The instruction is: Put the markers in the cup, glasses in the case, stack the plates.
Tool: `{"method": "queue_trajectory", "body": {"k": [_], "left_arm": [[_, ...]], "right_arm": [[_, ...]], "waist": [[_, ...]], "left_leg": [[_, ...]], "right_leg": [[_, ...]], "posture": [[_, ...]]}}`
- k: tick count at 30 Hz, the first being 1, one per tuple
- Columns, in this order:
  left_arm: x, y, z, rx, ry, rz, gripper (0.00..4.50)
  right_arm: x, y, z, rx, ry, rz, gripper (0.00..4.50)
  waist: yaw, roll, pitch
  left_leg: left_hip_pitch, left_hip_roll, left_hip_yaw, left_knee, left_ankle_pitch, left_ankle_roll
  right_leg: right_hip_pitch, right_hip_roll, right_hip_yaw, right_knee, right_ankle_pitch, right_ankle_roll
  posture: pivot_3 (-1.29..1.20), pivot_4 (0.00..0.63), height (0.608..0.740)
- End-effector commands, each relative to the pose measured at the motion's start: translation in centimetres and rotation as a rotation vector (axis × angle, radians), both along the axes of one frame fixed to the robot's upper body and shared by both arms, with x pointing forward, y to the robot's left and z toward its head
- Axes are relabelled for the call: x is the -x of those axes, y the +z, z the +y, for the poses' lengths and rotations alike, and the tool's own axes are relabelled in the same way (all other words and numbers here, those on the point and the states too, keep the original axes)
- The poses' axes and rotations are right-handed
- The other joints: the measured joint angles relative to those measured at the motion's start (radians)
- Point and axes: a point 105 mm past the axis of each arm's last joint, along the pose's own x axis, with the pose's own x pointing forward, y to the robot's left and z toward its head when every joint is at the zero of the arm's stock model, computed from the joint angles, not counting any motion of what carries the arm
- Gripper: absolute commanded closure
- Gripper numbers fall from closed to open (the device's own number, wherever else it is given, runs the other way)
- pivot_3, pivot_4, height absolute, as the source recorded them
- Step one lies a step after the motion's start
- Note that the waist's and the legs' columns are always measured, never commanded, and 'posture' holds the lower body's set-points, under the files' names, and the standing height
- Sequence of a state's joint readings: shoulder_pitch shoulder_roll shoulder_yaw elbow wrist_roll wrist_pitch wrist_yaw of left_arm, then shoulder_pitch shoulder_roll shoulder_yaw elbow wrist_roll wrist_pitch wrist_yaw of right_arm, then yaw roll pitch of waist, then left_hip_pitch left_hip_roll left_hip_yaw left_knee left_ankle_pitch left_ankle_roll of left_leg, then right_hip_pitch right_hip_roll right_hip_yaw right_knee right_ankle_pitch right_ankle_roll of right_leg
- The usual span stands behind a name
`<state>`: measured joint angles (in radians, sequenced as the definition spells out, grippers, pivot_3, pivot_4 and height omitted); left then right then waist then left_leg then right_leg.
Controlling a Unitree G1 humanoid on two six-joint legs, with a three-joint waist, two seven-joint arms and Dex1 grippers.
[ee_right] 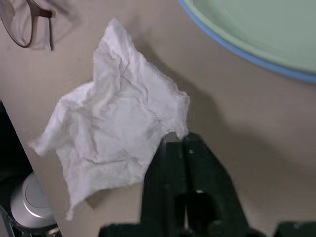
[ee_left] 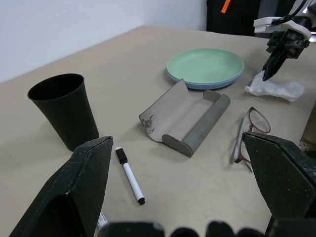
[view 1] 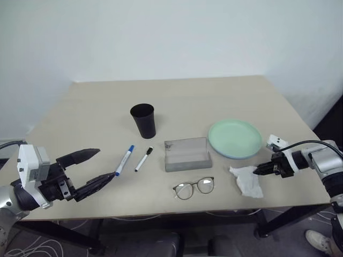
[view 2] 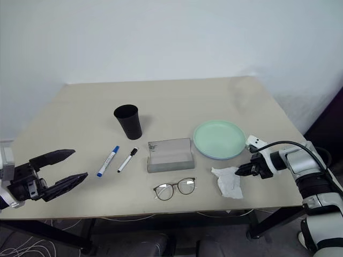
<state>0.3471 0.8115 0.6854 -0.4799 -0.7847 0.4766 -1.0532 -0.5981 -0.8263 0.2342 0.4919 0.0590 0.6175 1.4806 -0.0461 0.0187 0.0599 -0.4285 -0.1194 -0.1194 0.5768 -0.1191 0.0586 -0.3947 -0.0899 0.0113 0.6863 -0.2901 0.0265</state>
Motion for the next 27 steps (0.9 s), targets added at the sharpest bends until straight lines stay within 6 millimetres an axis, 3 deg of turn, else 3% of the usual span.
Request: {"method": "queue_trajectory", "body": {"k": [1,6,10,13,15,17,19,27], "left_arm": [[0.0,0.9,-0.2,-0.036,-0.006,-0.045,0.0],[0.0,0.8,-0.2,-0.04,-0.003,-0.042,0.0],[-0.1,0.8,-0.1,-0.043,0.0,-0.045,0.0],[-0.3,0.8,-0.1,-0.044,-0.001,-0.048,0.0],[-0.4,0.9,-0.1,-0.044,-0.001,-0.049,0.0],[-0.5,0.9,-0.1,-0.045,-0.003,-0.05,0.0],[-0.5,0.9,-0.1,-0.044,-0.003,-0.051,0.0],[-0.4,1.0,0.0,-0.045,0.004,-0.054,0.0]], "right_arm": [[-0.6,1.7,1.2,-0.039,0.043,-0.058,4.47],[-0.7,4.5,2.7,-0.136,0.127,-0.1,4.47],[-1.6,9.5,5.1,-0.339,0.163,-0.164,4.47],[-4.9,11.4,5.8,-0.373,0.052,-0.284,4.47],[-6.2,11.7,5.8,-0.36,-0.002,-0.319,4.47],[-8.6,10.9,5.1,-0.265,-0.122,-0.381,4.47],[-9.7,10.2,4.6,-0.2,-0.177,-0.397,4.47],[-10.5,7.3,3.1,-0.015,-0.184,-0.406,4.47]], "waist": [[0.0,0.0,0.0],[0.0,0.0,0.0],[-0.003,0.0,0.001],[-0.004,-0.001,0.0],[0.0,-0.003,-0.001],[0.002,-0.004,-0.001],[0.005,-0.003,-0.001],[0.011,-0.003,-0.001]], "left_leg": [[0.0,0.0,0.0,0.0,0.0,0.0],[0.0,0.0,0.0,0.0,0.0,0.0],[-0.001,0.0,0.0,0.0,0.0,0.0],[0.0,0.0,0.0,0.0,0.0,0.0],[0.0,0.0,0.0,0.0,0.0,0.0],[0.0,0.0,-0.001,0.0,0.0,0.0],[-0.001,0.0,-0.001,0.0,0.0,0.0],[0.0,0.0,-0.001,-0.003,0.0,0.0]], "right_leg": [[0.0,0.0,0.0,0.0,0.0,0.0],[0.0,0.0,0.0,0.0,0.0,0.0],[0.0,0.0,0.001,0.0,0.0,0.0],[-0.001,0.0,0.0,0.0,0.0,0.0],[-0.001,0.0,0.0,0.0,0.0,0.0],[0.0,0.001,-0.001,-0.001,0.0,0.0],[0.0,0.003,0.0,-0.003,0.0,0.0],[-0.002,0.004,0.0,-0.004,0.003,-0.005]], "posture": [[0.0,0.0,0.737],[0.0,0.0,0.737],[0.0,0.0,0.737],[0.0,0.0,0.737],[0.0,0.0,0.737],[0.0,0.0,0.737],[0.0,0.0,0.737],[0.0,0.0,0.737]]}}
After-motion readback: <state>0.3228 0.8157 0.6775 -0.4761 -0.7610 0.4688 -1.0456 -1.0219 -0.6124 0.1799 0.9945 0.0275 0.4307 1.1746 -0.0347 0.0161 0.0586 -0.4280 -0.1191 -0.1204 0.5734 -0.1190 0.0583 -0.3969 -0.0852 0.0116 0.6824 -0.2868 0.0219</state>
